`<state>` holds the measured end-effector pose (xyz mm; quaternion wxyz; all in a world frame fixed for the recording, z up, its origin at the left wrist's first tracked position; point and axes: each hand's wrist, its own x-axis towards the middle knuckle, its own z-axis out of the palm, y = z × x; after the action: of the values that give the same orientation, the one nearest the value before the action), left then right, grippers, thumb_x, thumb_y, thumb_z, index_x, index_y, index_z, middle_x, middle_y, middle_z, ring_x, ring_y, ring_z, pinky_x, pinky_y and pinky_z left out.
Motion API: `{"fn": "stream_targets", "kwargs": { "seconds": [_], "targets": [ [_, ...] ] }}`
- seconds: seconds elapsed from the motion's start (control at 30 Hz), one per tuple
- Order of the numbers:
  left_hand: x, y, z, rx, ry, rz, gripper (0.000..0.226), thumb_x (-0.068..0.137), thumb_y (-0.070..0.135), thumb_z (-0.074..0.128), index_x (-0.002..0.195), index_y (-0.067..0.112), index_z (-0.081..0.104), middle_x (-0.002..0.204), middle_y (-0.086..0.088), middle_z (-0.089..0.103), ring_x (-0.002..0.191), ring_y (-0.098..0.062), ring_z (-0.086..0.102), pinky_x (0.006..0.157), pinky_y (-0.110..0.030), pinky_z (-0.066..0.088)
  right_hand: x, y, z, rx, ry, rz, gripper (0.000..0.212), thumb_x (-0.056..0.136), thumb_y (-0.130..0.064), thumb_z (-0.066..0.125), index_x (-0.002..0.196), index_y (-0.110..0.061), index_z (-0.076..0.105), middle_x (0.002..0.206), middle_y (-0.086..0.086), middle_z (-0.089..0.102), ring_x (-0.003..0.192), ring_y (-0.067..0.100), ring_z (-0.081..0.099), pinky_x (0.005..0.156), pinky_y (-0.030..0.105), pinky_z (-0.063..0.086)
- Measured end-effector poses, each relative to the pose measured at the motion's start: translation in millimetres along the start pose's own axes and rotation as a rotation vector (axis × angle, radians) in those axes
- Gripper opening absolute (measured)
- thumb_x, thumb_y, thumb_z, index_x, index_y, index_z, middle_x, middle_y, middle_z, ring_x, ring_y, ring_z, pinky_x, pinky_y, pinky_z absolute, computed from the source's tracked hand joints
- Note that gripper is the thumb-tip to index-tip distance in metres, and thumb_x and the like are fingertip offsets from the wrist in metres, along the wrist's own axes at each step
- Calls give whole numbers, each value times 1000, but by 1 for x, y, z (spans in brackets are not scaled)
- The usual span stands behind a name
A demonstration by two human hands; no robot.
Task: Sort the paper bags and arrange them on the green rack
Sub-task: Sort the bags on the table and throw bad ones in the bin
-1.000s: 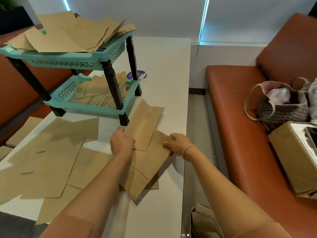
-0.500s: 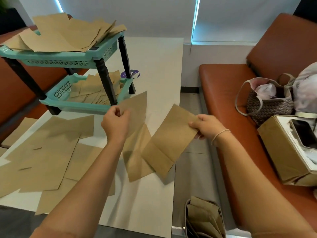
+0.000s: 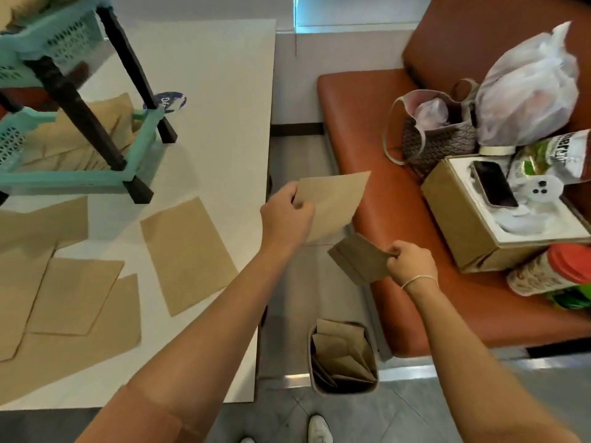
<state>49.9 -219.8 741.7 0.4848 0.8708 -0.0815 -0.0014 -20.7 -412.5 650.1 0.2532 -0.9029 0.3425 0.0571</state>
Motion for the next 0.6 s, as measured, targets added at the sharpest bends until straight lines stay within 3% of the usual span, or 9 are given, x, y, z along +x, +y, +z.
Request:
{"fn": "stream_targets", "kwargs": {
  "seconds": [0.3,0.6],
  "targets": [
    [-20,-36,50,133,-160,-58,24,95,12,50,117,16,58,112,1,61,90,-2,46,50,1,34,-23,79,105,-261,-316,30,34,91,-12,42,116,-21,62,115,11,62,104,29,60,85,34,48],
    [-22,-61,61,164,-203,-88,24,94,10,50,116,15,59,107,4,60,91,-3,47,54,-1,36,-24,98,150,-362,-438,4,41,93,-7,36,122,-26,59,113,7,63,103,24,61,83,31,49]
  ]
}}
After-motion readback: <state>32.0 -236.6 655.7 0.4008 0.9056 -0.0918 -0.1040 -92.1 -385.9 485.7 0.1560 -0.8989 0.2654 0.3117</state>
